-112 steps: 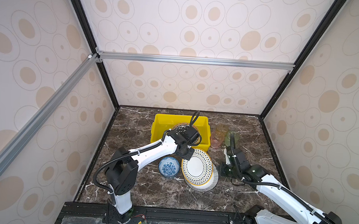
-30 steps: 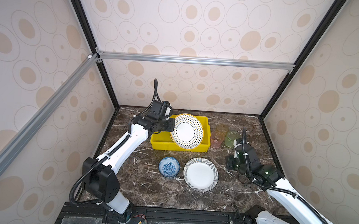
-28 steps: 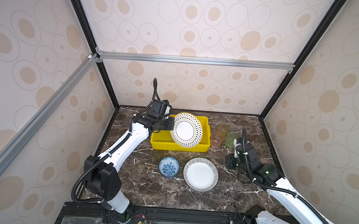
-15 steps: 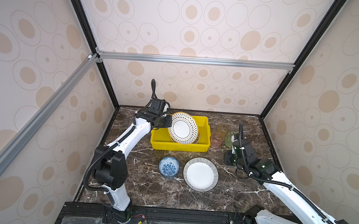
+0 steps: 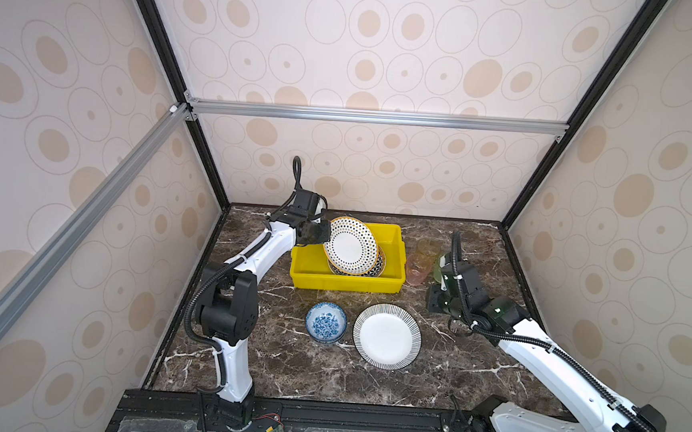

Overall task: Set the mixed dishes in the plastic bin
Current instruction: 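Lower the dotted plate onto the patterned plate in the bin with the left gripper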

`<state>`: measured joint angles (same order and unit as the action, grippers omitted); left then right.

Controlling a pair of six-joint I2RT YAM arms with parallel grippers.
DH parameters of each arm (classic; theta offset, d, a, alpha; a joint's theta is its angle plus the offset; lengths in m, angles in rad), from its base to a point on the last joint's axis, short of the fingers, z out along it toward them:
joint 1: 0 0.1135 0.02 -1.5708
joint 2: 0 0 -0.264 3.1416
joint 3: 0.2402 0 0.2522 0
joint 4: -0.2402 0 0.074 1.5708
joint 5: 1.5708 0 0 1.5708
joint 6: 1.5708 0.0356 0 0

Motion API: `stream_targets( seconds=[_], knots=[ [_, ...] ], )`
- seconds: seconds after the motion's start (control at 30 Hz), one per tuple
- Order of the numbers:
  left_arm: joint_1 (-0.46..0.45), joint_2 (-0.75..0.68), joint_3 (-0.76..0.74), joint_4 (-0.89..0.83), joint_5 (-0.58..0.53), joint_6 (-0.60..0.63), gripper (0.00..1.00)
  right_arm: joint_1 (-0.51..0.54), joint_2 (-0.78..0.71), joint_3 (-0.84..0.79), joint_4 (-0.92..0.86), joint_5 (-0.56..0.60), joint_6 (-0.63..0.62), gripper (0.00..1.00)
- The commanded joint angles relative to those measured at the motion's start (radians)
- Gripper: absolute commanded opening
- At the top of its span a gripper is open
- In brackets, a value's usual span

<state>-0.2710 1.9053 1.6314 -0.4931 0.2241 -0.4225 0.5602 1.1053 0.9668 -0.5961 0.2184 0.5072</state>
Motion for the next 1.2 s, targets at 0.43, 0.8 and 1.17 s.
stream_targets(
  seconds=[0.43,0.8,1.17],
  knots=[
    [0.01,0.02,0.041,0.123,0.057,-0.009,0.0,0.005,0.05,0.038,0.021,-0.003,-0.012,0.23],
    [0.01,0.033,0.007,0.124,0.05,-0.011,0.0,0.004,0.053,0.035,0.025,-0.012,-0.006,0.23],
    [0.01,0.04,-0.015,0.116,0.045,-0.013,0.0,0.003,0.059,0.026,0.034,-0.015,-0.005,0.23]
  ],
)
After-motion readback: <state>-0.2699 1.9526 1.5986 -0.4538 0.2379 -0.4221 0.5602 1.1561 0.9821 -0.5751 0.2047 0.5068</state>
